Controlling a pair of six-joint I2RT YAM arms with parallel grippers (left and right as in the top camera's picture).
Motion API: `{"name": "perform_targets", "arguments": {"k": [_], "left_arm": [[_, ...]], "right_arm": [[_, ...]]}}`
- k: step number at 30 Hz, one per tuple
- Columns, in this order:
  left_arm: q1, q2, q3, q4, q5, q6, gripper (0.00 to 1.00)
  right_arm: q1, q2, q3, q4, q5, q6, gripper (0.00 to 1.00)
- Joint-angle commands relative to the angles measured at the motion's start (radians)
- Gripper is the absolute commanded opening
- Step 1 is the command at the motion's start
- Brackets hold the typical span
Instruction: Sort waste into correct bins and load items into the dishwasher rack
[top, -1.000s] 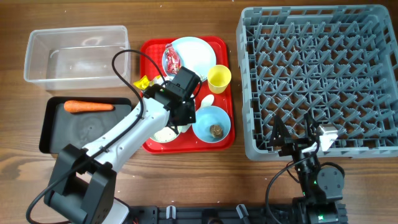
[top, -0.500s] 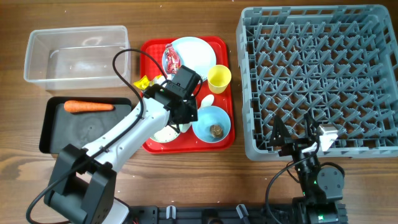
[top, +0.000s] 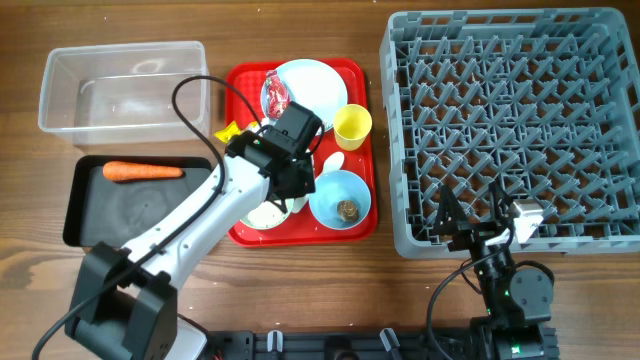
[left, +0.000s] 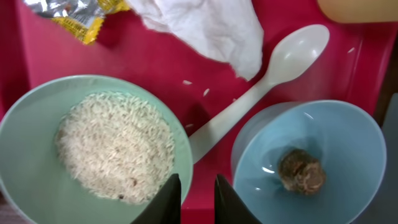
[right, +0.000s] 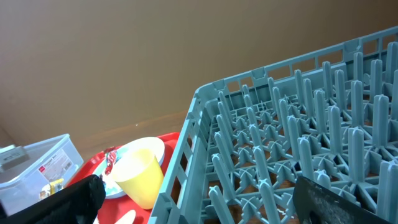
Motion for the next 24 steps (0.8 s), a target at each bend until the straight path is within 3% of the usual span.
{"name": "perform_targets", "arguments": {"k": [1, 13, 24], "left_arm": [[-0.011, -0.022, 0.013, -0.024, -0.043, -0.058, 0.2], [-0.059, -0.018, -0.034, 0.003, -0.097, -0.08, 0.27], [-0.059, 0.005, -0.034, 0.004, -0.115, -0.095, 0.27]], "right_arm": [[0.006, -0.007, -0.001, 0.003, 0.013, -0.008, 1.0], [0.006, -0.007, -0.001, 0.003, 0.013, -0.008, 1.0], [0.006, -0.007, -0.001, 0.003, 0.013, -0.008, 1.0]]}}
